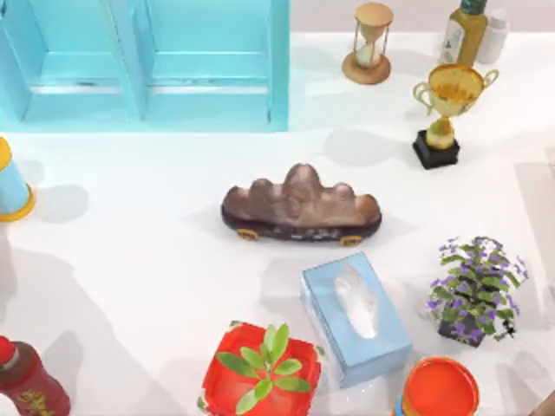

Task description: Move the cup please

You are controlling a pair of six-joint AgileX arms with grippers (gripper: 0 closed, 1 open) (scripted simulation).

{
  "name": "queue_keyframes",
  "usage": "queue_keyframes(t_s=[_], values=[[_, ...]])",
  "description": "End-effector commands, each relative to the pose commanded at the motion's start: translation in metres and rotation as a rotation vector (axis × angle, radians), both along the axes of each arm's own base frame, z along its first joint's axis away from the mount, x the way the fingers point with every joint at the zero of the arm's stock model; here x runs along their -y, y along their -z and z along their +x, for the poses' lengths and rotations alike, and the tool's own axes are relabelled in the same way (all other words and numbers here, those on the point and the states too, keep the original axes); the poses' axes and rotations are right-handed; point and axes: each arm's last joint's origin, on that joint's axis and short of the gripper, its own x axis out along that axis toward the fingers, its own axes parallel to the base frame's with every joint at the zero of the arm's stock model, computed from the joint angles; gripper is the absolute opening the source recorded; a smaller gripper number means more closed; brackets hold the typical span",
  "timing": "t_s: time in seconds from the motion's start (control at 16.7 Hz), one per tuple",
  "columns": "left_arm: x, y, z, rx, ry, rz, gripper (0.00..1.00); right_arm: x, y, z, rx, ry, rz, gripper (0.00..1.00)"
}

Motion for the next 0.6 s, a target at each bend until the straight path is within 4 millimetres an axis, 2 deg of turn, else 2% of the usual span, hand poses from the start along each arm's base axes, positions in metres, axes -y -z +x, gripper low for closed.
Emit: queue_keyframes(t_s=[0.18, 0.6], values=[[0.0, 0.0, 0.0, 0.0, 0.0, 0.0, 0.0, 0.0, 0.0, 0.0, 0.0, 0.0, 0.0, 1.0], [0.0, 0.0, 0.0, 0.0, 0.0, 0.0, 0.53, 0.0, 0.0, 0.0, 0.0, 0.0, 0.0, 1.0]])
